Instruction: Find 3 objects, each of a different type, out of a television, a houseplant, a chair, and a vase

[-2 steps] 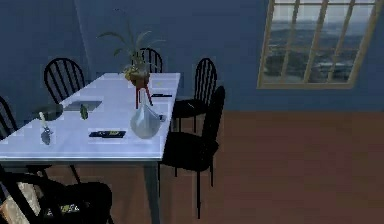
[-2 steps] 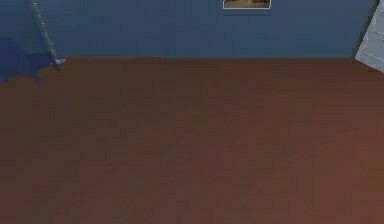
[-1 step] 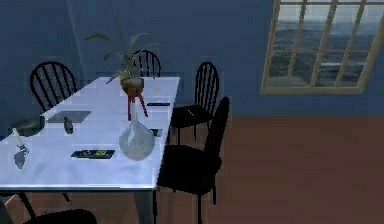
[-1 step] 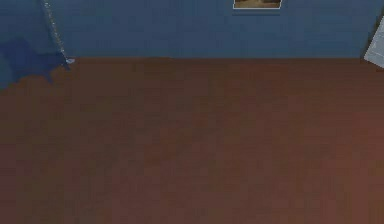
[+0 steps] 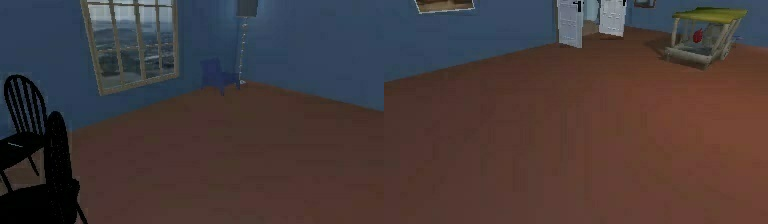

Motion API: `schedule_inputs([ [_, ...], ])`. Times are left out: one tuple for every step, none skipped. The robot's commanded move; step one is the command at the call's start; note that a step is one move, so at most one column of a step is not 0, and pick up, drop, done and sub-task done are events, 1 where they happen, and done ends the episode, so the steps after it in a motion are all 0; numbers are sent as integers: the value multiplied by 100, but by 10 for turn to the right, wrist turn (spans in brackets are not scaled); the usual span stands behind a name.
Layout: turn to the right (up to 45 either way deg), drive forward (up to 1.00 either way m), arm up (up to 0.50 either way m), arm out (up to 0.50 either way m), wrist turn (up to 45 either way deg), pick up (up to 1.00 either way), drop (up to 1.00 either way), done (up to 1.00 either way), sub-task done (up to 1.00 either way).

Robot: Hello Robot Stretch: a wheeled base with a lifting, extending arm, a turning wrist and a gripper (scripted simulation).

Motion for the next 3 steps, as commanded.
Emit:
schedule_inputs([
  [90, 0, 0, 0, 0, 0, 0, 0, 0],
  [0, 40, 0, 0, 0, 0, 0, 0, 0],
  [-450, 0, 0, 0, 0, 0, 0, 0, 0],
])
